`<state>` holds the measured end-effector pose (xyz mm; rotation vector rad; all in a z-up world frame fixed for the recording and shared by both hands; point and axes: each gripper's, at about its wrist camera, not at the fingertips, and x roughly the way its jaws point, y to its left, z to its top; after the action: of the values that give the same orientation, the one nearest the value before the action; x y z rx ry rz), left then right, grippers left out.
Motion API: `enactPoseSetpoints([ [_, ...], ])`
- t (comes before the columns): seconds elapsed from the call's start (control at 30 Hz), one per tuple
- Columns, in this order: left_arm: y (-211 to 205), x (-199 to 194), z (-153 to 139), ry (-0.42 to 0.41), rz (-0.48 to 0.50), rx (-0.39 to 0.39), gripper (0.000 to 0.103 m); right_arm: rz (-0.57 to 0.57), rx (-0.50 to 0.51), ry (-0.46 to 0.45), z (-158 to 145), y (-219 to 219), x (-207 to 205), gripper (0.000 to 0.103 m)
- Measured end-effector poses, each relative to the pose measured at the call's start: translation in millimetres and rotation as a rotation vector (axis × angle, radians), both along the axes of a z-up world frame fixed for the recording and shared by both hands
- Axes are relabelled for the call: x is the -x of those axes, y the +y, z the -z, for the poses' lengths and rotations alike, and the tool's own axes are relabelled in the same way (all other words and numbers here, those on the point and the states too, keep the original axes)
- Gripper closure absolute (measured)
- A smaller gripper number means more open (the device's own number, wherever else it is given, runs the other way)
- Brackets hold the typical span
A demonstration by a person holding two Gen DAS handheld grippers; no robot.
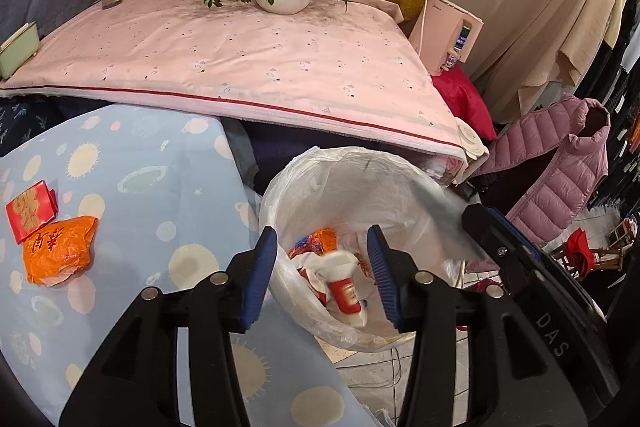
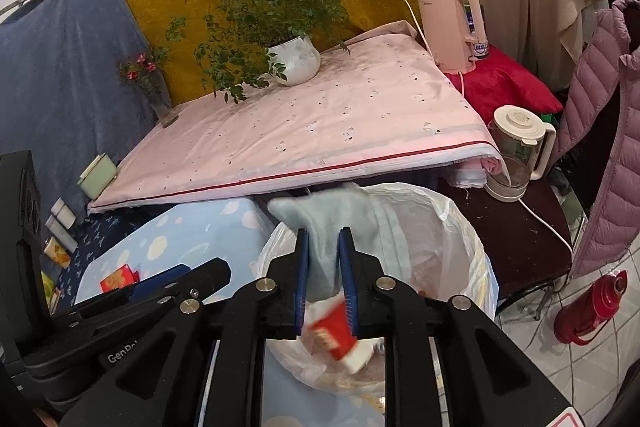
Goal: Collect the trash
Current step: 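Carry the cup and grey pouch over the bin and open both grippers, then move both grippers back to the red packet and orange bag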
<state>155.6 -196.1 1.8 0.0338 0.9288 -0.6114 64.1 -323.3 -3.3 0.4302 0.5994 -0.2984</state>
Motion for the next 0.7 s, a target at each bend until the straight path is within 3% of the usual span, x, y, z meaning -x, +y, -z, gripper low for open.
enactPoseSetpoints([
  [0.7,48.3,-9.5,0.5,-0.013,-0.103,-0.012,0.058,-0.046,0.032,0.019,-2.5,30.4,-11.1,0.070],
])
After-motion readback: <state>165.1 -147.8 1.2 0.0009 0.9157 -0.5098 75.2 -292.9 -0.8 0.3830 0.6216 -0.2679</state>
